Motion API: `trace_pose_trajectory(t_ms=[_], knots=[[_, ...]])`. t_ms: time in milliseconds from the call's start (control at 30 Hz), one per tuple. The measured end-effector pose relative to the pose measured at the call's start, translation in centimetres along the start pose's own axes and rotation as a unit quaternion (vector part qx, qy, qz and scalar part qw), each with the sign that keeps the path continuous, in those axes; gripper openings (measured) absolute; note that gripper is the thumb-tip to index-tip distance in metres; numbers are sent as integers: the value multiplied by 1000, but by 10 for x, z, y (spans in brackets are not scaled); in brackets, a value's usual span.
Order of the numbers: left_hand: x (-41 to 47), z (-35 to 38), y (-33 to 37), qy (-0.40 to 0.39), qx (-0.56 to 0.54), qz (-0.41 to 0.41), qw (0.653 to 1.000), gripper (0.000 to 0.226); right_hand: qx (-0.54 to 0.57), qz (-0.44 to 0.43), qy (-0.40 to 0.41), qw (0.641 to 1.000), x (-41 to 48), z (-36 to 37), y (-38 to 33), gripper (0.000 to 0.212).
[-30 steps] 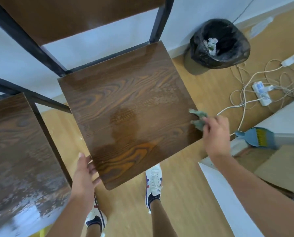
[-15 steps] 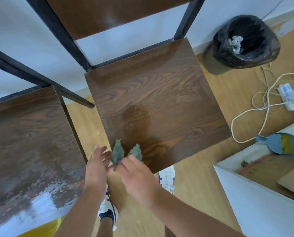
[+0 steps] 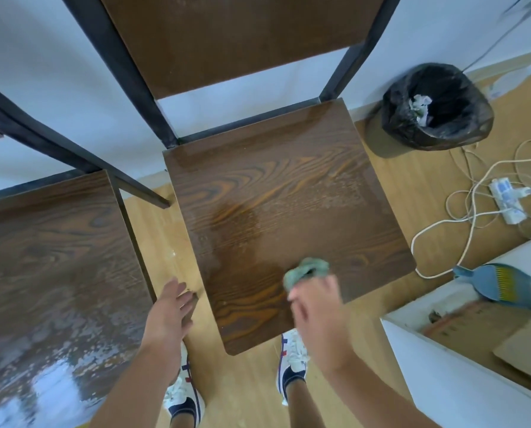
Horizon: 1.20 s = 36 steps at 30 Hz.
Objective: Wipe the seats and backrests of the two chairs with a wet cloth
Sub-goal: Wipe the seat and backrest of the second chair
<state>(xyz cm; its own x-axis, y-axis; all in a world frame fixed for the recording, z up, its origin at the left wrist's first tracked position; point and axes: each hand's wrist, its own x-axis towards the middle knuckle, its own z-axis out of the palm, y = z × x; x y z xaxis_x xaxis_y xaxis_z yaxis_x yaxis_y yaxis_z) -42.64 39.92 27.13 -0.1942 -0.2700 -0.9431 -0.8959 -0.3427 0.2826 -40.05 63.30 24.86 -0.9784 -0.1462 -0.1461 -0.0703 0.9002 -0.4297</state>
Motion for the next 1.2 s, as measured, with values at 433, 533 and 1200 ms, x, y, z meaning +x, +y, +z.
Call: trace_pose_trajectory(t_ms=[433,533,1200], knots=[[6,-3,39,10,9,24,1000,48,83,18,99,992,78,-24,26,20],[8,-1,66,14,7,61,998,50,139,-112,17,984,51,8,-38,22],[-97,38,255,-25,-97,502,859,40,300,133,318,889,214,-126,-110,32]])
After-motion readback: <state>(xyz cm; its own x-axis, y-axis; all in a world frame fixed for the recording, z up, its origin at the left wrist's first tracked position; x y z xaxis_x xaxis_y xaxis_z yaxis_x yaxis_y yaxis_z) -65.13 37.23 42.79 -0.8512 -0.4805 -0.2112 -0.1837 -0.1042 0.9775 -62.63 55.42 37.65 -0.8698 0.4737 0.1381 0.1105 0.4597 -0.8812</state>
